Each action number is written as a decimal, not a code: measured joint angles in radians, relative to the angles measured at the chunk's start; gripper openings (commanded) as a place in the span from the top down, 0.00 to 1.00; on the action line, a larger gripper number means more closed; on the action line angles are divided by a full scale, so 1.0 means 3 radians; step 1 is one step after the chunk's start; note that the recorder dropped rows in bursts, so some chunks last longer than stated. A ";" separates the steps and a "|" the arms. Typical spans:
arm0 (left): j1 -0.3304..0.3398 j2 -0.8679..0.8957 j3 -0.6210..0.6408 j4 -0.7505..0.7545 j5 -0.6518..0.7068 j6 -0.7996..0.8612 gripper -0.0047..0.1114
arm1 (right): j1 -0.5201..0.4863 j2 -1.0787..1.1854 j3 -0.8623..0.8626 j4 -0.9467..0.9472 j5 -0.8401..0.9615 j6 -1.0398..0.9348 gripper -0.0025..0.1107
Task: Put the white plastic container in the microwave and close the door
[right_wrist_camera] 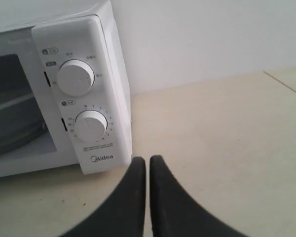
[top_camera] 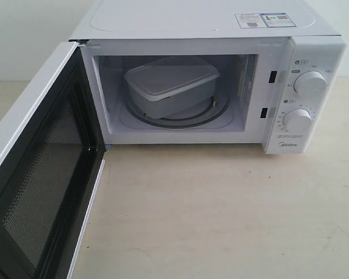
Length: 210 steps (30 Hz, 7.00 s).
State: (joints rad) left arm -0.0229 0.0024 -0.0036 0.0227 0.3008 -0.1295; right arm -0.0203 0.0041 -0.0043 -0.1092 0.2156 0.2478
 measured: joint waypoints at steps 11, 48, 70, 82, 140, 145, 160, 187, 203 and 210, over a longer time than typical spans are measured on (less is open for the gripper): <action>0.0000 0.0000 0.0000 0.0000 0.0000 0.0000 0.92 | 0.0000 0.0000 0.0017 0.0177 0.0381 -0.0543 0.98; 0.0000 0.0000 -0.0315 -0.0006 0.0050 0.0236 0.92 | 0.0000 0.0000 0.0017 0.0433 0.0394 -0.0558 0.98; 0.0000 0.0301 -0.2178 -0.0406 0.1049 -0.0316 0.92 | 0.0000 0.0000 0.0017 0.0439 0.0394 -0.0558 0.98; 0.0000 0.1984 -0.3244 -0.0051 0.2326 0.0156 0.92 | 0.0000 0.0000 0.0017 0.0445 0.0394 -0.0558 0.98; -0.1457 0.4047 -0.3300 -0.1911 0.1860 0.3290 0.92 | 0.0000 0.0000 0.0017 0.0445 0.0394 -0.0563 0.98; -0.1457 0.4244 -0.3300 -0.1911 0.1432 0.3435 0.92 | 0.0000 0.0000 0.0017 0.0445 0.0394 -0.0563 0.98; -0.1463 0.4765 -0.3300 -0.1918 0.0037 0.3589 0.92 | 0.0000 0.0000 0.0017 0.0445 0.0388 -0.0563 0.98; -0.1463 0.4776 -0.3300 -0.1924 -0.0294 0.3691 0.92 | 0.0000 0.0000 0.0017 0.0321 0.0205 -0.0745 0.98; -0.1463 0.4750 -0.3300 -0.1924 -0.0303 0.3698 0.92 | 0.0000 0.0000 0.0017 0.0803 -0.1798 0.0156 0.98; -0.1463 0.4636 -0.3300 -0.1924 -0.0303 0.3698 0.92 | 0.0000 0.0061 -0.0838 -0.0634 -0.1673 0.1655 0.98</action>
State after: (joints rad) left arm -0.4617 1.3932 -0.9936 -0.5546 0.2099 0.9800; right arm -0.0203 0.0225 -0.2557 -0.2994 -0.2863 0.7445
